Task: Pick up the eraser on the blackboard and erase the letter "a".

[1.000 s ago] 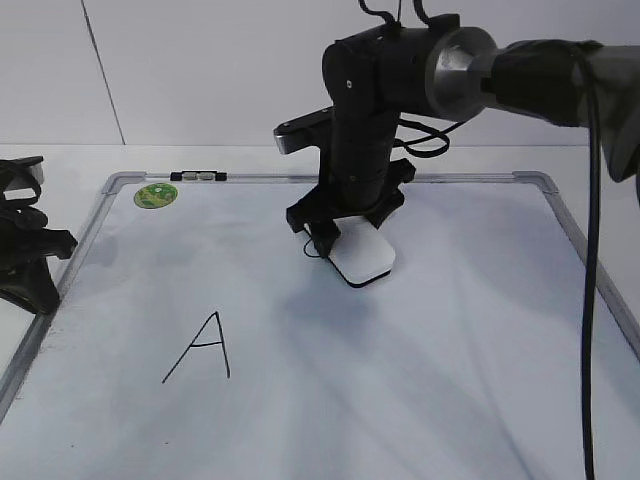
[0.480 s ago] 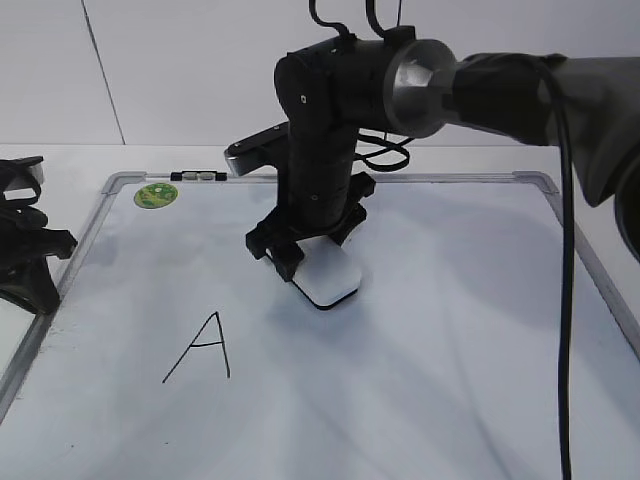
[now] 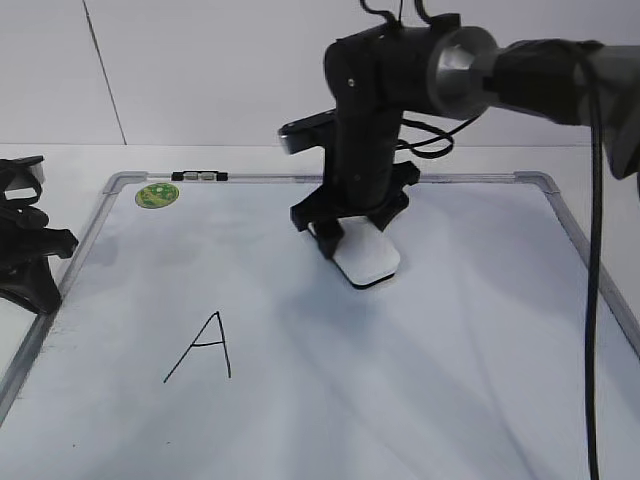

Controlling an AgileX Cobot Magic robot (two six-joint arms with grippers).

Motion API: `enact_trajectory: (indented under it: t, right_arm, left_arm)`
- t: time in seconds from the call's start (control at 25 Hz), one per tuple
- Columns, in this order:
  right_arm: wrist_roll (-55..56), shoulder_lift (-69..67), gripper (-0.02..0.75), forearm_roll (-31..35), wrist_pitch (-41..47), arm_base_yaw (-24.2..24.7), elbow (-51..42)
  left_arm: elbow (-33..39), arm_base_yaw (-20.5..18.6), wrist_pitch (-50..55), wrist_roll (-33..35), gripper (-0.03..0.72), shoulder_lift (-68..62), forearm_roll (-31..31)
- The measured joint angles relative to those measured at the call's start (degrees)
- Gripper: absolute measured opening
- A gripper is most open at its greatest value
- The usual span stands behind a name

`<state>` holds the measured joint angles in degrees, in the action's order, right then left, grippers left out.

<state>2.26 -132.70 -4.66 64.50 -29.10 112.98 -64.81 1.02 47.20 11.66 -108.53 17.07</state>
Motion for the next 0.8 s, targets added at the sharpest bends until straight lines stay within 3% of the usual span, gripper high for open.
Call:
enact_trajectory:
  t: [0.2, 0.44, 0.8]
  right_arm:
    - [0.04, 0.00, 0.566, -0.14, 0.29, 3.98, 0.12]
    - [-1.84, 0.00, 0.566, 2.12, 0.57, 3.65, 0.12]
    - [-3.24, 0.00, 0.566, 2.24, 1.21, -4.93, 0.12]
  left_arm:
    - [0.00, 0.00, 0.00, 0.00, 0.035, 0.00, 0.00]
    - [0.00, 0.00, 0.00, 0.00, 0.035, 0.00, 0.00]
    - [0.00, 0.00, 0.00, 0.00, 0.035, 0.00, 0.00]
